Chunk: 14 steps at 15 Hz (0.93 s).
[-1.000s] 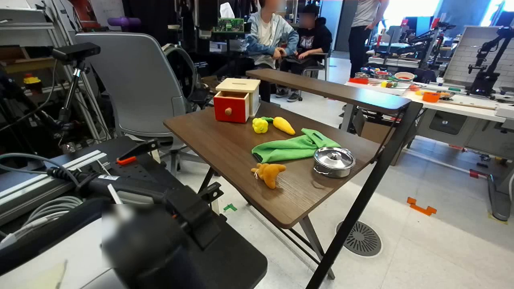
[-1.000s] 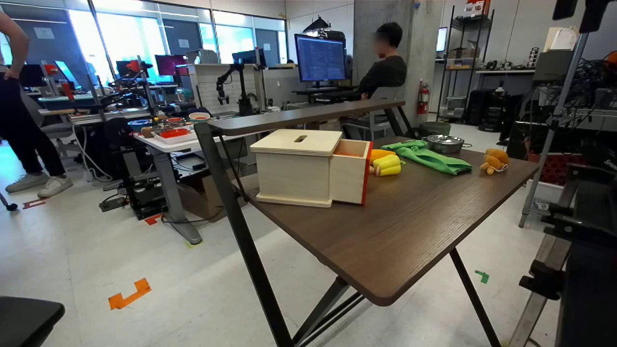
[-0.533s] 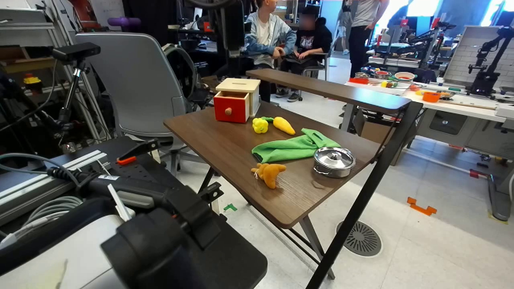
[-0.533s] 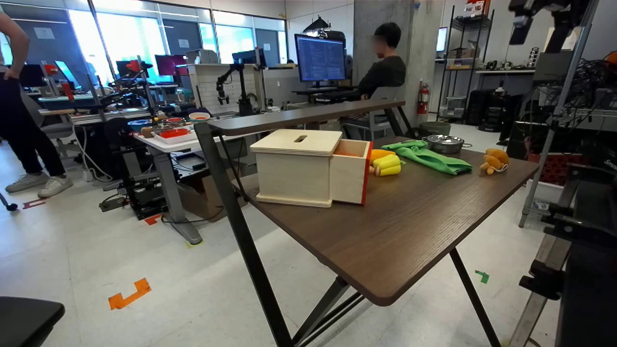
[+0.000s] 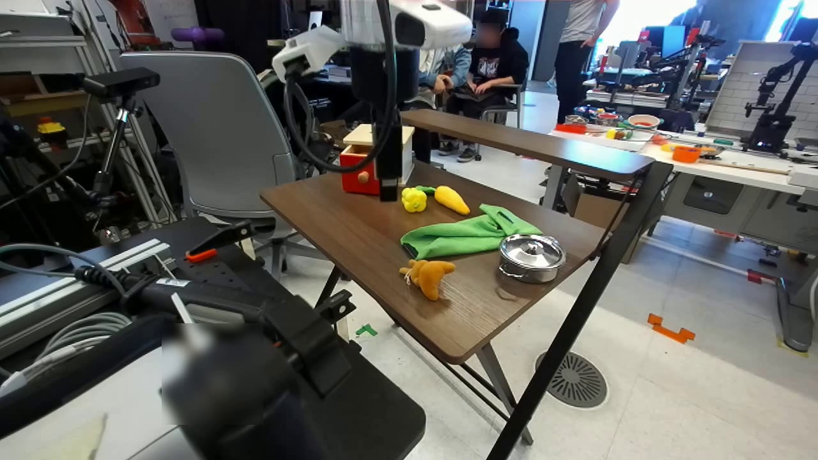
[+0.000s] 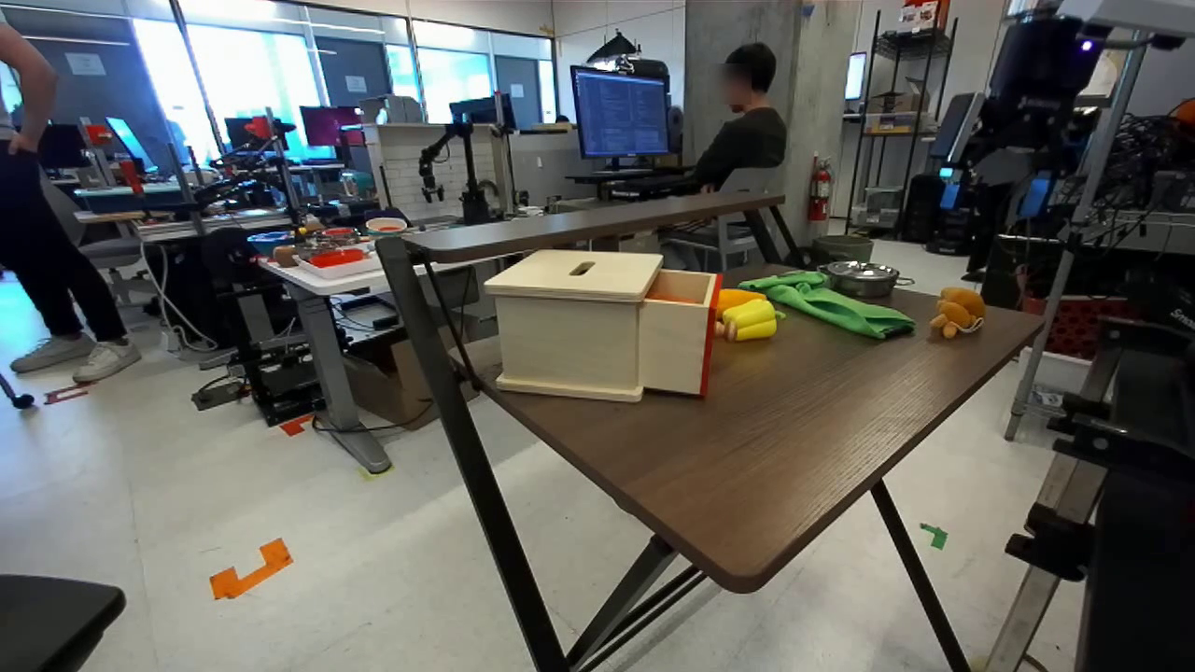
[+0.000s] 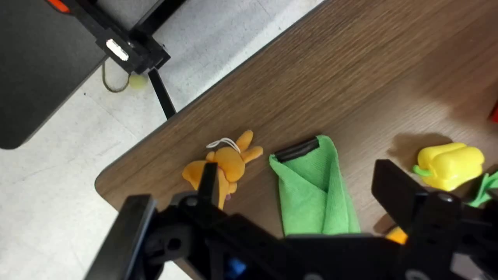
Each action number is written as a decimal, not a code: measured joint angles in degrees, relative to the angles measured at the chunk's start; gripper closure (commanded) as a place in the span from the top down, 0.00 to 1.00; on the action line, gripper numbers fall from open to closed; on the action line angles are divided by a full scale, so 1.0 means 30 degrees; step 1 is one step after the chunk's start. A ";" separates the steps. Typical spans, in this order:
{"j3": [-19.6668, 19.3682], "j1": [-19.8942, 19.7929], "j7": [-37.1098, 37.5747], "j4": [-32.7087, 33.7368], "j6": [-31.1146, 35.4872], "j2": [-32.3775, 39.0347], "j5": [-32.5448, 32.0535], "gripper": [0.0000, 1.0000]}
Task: Put the brown toy inside the drawer
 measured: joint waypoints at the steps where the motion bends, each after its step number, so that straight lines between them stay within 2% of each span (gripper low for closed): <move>1: 0.0004 0.0000 -0.0259 0.0117 0.0000 0.0519 0.0630 1.00; 4: 0.0008 -0.0136 -0.1074 0.0457 -0.0001 0.1659 0.2155 1.00; 7: -0.0070 -0.0451 -0.1147 0.0588 0.0127 0.2386 0.2307 1.00; 14: -0.0889 -0.0778 -0.1094 0.0511 0.2390 0.4258 0.2295 1.00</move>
